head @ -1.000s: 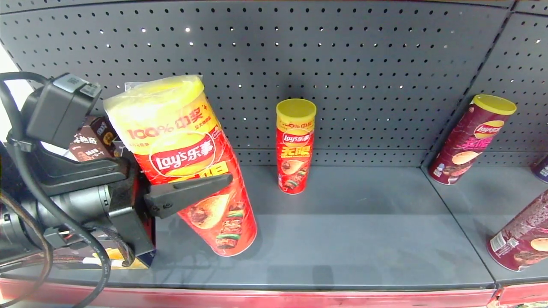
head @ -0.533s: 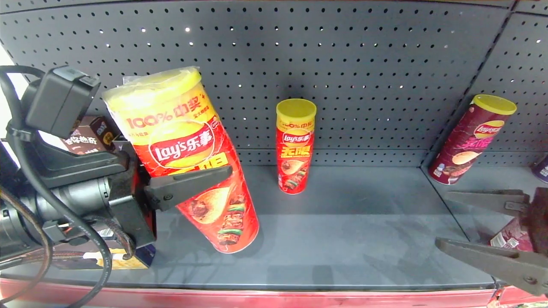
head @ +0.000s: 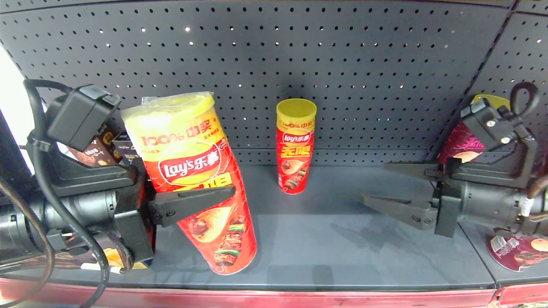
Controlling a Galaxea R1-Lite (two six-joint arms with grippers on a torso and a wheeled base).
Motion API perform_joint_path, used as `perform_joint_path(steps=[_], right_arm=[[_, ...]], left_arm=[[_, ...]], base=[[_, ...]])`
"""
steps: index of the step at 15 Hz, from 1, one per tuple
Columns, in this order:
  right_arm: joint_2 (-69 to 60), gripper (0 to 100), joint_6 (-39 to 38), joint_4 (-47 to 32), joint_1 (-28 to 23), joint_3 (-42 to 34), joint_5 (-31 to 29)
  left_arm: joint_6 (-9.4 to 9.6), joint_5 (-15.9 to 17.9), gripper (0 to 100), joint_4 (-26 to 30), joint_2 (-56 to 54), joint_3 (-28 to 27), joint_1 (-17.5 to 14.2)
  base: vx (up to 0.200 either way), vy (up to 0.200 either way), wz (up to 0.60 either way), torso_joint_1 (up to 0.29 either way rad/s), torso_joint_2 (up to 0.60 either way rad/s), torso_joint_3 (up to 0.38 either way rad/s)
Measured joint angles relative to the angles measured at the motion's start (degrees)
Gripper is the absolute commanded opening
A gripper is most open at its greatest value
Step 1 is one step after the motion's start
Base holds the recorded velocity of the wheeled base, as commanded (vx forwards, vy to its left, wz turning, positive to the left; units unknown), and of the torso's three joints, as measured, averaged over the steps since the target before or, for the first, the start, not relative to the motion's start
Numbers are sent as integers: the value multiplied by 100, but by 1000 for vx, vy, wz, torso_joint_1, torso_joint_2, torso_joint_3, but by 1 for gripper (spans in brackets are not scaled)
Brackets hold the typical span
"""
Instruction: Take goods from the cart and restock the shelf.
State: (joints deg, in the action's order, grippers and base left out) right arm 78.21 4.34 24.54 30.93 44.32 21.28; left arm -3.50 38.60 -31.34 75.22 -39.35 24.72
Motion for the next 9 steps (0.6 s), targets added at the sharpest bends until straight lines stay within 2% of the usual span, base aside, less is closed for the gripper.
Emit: perform_joint_path(steps=[3, 6, 9], right_arm=[[751, 100, 290, 335, -196, 542, 581], [1468, 100, 833, 685, -546, 1047, 1846], [2174, 100, 951, 1268, -703, 1414, 2606]], left_arm=[[0, 71, 0, 149, -33, -271, -24], [0, 158, 0, 151, 11, -382, -111], [9, 234, 0, 140, 20, -301, -141]], base=[[0, 0, 0, 0, 0, 0], [0, 0, 0, 0, 0, 0], [0, 0, 0, 0, 0, 0]])
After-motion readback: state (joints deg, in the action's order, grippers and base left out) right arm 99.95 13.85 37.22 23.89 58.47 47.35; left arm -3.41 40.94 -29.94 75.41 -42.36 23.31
